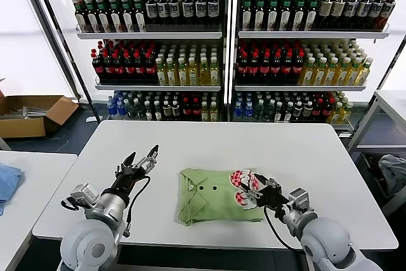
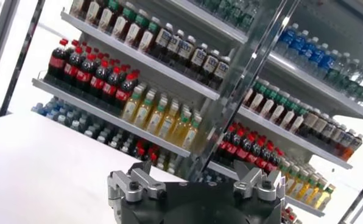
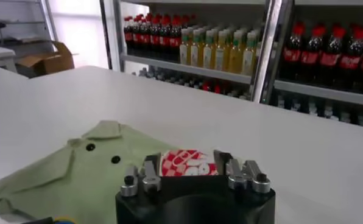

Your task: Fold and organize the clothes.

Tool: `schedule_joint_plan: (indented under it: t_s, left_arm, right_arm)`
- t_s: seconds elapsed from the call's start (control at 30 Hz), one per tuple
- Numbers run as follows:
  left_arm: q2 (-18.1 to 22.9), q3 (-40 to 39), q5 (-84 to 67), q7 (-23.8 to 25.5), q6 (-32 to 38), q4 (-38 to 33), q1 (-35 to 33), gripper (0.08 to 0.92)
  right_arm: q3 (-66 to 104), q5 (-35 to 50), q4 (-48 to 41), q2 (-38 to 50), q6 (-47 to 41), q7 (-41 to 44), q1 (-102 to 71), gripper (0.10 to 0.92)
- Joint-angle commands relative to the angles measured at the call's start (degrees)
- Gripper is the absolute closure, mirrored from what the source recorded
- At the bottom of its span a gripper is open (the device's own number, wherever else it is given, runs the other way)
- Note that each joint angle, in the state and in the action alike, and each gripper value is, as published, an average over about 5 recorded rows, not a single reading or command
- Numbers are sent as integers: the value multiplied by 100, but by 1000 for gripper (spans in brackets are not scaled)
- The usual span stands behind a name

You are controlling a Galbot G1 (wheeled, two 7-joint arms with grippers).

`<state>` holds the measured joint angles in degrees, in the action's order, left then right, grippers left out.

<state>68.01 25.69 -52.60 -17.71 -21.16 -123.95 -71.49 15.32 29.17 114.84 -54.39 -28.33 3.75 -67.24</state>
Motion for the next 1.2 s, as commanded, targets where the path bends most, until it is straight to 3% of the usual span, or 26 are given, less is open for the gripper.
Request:
schedule_joint_plan:
  t_s: [0.03,0.13,0.27,0.6,0.83,1.2]
  left_arm:
    - [-6,80,27,-2,-4,-176,-209,177]
    - [18,109,39,11,0,-168,-263,177]
    - [52,90,50,11,4,-125,-234,177]
    - [15,141,141,182,6,-79,-147,177]
    - [-21,566,865,905,168,83,-341,177]
    - [365,1833,3034,2059,853,-353,-1514,177]
  right_arm:
    - [-591,-660,-1186,-901,172,-292,343,377]
    - [-610,-663,-1548,-927,128,-187,303,291]
    - [-516,-282,-1371,-855,32,-164,203,214]
    - [773,525,965,-278,701,-467,-173,203]
    - [2244,235,1070,-298,1104,-24,-1093,203]
    - [3507,-302,939,-1410,1973,843,-2644,203]
